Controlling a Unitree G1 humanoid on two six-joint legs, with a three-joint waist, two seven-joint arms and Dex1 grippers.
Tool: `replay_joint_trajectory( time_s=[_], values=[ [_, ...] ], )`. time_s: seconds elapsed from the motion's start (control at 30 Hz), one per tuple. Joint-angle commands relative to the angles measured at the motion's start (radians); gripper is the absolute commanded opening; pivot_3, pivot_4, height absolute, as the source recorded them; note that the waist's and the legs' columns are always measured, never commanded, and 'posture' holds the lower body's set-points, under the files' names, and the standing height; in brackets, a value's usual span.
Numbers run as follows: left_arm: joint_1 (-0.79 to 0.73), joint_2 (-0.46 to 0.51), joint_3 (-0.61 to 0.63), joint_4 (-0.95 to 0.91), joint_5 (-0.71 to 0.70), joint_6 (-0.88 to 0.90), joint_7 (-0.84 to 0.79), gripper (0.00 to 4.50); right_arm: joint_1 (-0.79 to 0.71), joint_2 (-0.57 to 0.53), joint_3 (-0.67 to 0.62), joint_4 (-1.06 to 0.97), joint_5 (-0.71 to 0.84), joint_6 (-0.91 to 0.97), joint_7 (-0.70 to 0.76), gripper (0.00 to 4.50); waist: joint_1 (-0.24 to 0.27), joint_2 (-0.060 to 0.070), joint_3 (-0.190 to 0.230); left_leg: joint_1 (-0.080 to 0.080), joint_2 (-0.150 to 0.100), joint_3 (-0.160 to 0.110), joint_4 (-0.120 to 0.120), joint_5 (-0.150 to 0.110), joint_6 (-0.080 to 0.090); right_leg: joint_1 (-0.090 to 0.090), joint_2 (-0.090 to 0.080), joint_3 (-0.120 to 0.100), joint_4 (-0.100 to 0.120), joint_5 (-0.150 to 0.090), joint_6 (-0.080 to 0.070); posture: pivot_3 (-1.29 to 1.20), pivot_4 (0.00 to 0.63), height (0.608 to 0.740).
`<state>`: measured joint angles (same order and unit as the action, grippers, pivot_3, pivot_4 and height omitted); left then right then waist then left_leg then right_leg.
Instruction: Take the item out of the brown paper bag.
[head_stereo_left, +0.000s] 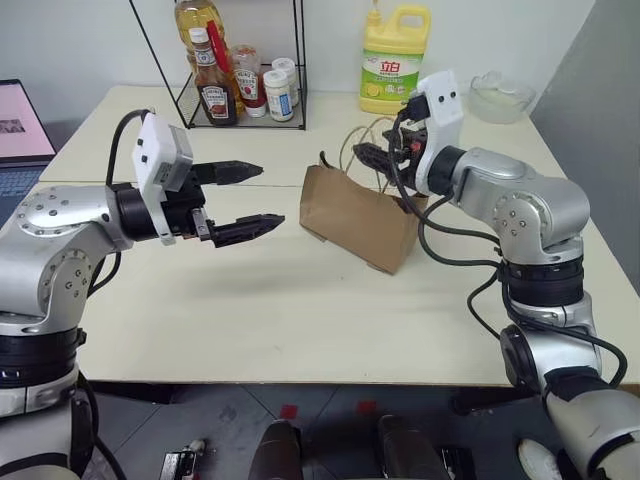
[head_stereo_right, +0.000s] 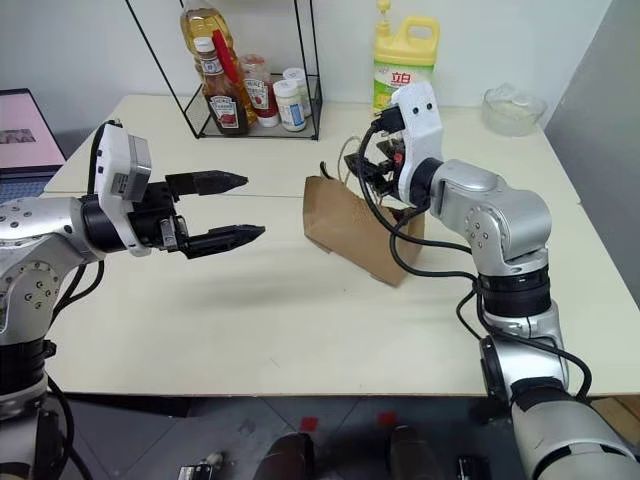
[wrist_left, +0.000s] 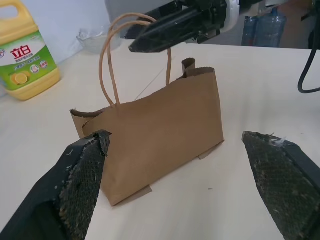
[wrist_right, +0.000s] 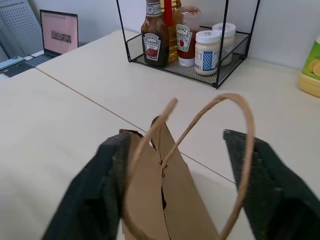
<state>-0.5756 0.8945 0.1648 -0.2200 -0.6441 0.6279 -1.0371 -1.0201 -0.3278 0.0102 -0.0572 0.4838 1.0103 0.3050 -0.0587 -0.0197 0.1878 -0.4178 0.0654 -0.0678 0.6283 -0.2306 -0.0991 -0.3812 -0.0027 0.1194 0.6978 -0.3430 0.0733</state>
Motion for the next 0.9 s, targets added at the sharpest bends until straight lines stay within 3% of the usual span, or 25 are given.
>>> replay_joint_trajectory(
  time_s=[0.03, 0.17, 0.2, 0.57, 0.9],
  values=[
    [-0.021, 0.004, 0.009, -0.013, -0.001, -0.002, 0.003, 4.5, -0.049, 0.005, -0.023, -0.008, -0.004, -0.005, 0.007, 1.69, 0.0, 0.0, 0.0, 0.0, 0.0, 0.0, 0.0, 0.0, 0.0, 0.0, 0.0, 0.0, 0.0, 0.0, 0.0, 0.0, 0.15, 0.74],
    [-0.021, 0.005, 0.007, -0.013, -0.003, -0.001, 0.005, 4.5, -0.065, 0.004, -0.014, 0.008, -0.008, -0.006, 0.017, 0.23, 0.0, 0.0, 0.0, 0.0, 0.0, 0.0, 0.0, 0.0, 0.0, 0.0, 0.0, 0.0, 0.0, 0.0, 0.0, 0.0, 0.15, 0.74],
    [-0.02, 0.005, 0.007, -0.014, -0.003, 0.0, 0.005, 4.5, -0.068, 0.003, -0.01, 0.013, -0.01, -0.006, 0.02, 0.06, -0.001, 0.0, 0.0, 0.0, 0.0, 0.0, 0.0, 0.0, 0.0, 0.0, 0.0, 0.0, 0.0, 0.0, 0.0, 0.0, 0.15, 0.74],
    [-0.004, 0.016, 0.015, 0.016, 0.014, -0.003, 0.002, 4.5, -0.118, -0.04, 0.06, 0.056, -0.065, -0.062, 0.128, 0.06, -0.001, 0.0, 0.0, 0.0, 0.0, 0.0, 0.0, 0.0, 0.0, 0.0, 0.0, 0.0, 0.0, 0.0, 0.0, 0.0, 0.15, 0.74],
    [0.033, 0.049, 0.046, 0.074, 0.036, -0.009, -0.007, 4.5, -0.263, -0.073, 0.2, 0.284, -0.236, -0.347, 0.344, 0.06, -0.004, 0.001, 0.001, -0.004, 0.0, 0.0, 0.0, 0.0, 0.0, -0.005, 0.0, 0.0, 0.001, 0.0, 0.0, 0.0, 0.15, 0.74]
  ],
)
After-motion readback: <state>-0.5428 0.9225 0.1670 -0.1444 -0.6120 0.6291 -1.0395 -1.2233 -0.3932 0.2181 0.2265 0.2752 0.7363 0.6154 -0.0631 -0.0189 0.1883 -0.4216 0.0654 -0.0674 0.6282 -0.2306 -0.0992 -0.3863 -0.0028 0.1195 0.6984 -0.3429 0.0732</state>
